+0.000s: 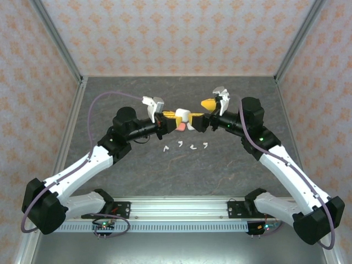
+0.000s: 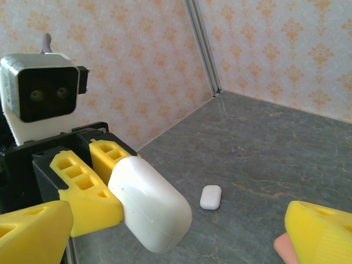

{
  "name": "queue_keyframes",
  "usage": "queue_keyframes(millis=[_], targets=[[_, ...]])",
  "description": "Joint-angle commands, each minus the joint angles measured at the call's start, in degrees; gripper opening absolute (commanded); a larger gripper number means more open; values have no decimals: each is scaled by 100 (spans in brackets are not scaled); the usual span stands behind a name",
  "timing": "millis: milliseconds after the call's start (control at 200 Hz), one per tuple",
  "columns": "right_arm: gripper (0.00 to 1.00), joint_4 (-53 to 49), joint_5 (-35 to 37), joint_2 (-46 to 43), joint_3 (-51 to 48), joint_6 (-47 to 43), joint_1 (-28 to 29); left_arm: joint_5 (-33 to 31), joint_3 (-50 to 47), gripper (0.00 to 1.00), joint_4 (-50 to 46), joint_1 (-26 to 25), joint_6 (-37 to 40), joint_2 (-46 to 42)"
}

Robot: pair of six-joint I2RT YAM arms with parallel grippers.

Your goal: Insert the wireless bluetooth earbuds into the charging case

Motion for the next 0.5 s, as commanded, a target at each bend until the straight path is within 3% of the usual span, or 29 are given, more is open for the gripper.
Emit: queue_keyframes(millis=[0,495], targets=[[99,305,61,88,-11,161,-19,-84,-37,0,400,-32,161,-117],[100,121,529,447,35,-76,-21,46,128,0,302,-100,249,22]])
